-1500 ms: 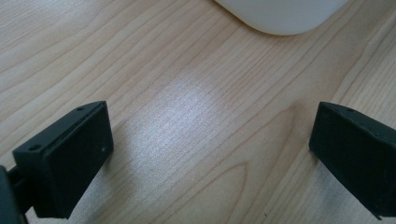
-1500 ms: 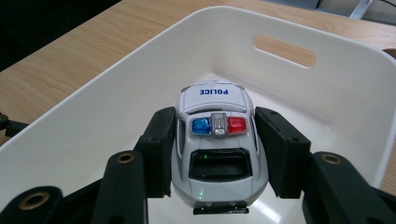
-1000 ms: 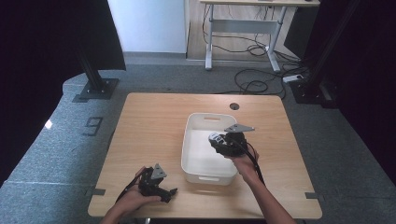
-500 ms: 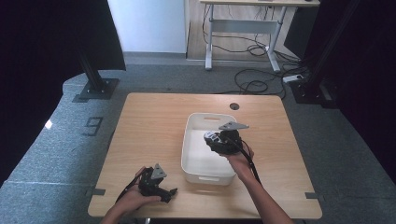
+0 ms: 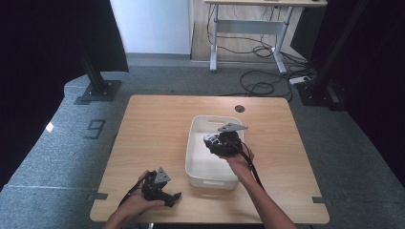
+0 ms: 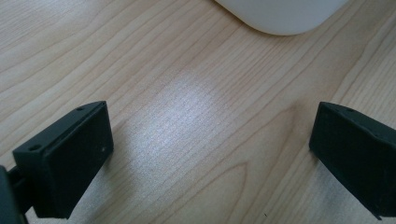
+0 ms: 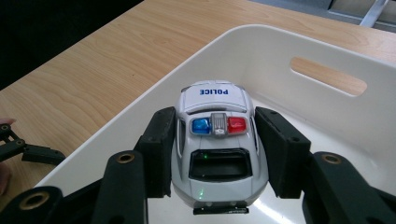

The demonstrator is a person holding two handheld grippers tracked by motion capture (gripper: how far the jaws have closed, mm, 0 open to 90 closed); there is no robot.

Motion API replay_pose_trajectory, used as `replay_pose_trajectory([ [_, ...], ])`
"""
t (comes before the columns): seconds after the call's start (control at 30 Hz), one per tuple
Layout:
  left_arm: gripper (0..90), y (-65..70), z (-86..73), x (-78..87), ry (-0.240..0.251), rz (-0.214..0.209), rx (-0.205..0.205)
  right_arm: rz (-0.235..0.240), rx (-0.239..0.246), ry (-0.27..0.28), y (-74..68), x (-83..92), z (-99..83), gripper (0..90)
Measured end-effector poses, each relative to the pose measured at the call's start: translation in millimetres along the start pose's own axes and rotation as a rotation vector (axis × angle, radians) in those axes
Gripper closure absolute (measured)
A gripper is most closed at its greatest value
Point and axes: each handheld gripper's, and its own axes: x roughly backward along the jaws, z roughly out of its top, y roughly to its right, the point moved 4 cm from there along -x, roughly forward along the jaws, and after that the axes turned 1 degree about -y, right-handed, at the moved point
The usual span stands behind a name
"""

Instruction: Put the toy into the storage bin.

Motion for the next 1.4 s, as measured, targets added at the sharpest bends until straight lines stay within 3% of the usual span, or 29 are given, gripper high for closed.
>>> replay_pose_trajectory([
  [0.53, 0.0, 0.0, 0.0, 0.0, 0.000, -0.002, -0.001, -0.001, -0.004, -0.021, -2.7, -13.4, 5.2, 50.0],
  [1.4, 0.0, 0.2, 0.3, -0.4, 0.001, -0.003, 0.001, -0.037, -0.048, -0.086, 9.0, -43.0, -0.8, 50.0],
])
